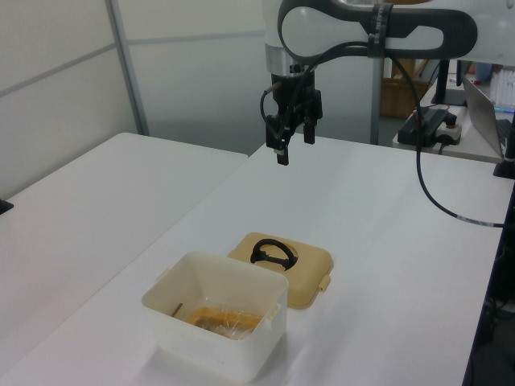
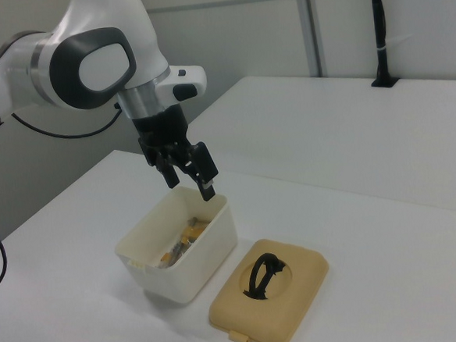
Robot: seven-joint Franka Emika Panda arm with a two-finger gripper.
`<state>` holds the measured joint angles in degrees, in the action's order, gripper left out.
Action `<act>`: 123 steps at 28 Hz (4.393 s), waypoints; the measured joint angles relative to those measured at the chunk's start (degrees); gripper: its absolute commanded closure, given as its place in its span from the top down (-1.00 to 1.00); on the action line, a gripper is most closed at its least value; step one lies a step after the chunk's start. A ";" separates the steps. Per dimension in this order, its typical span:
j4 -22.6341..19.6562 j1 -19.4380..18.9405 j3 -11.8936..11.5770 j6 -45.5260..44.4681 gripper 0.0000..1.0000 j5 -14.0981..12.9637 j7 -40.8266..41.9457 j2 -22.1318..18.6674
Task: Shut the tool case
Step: 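Lower the gripper onto the black handle of the tan lid, then close the gripper on the black lid handle, then lift the tan lid and carry it over the white box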
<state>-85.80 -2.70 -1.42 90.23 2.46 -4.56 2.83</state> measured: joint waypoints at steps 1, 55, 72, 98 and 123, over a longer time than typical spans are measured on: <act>0.00 0.00 0.00 0.00 1.00 0.00 0.06 0.00; -14.78 1.52 0.54 30.65 -0.11 -0.05 7.26 17.30; -12.21 1.89 0.50 30.74 -1.00 -0.07 7.38 17.28; 3.94 6.49 0.50 2.45 -1.00 -6.54 11.30 8.37; 3.89 -14.05 1.95 8.29 -1.00 0.05 -10.21 11.56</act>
<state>-81.92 -16.75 0.54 98.51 2.51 -14.77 14.38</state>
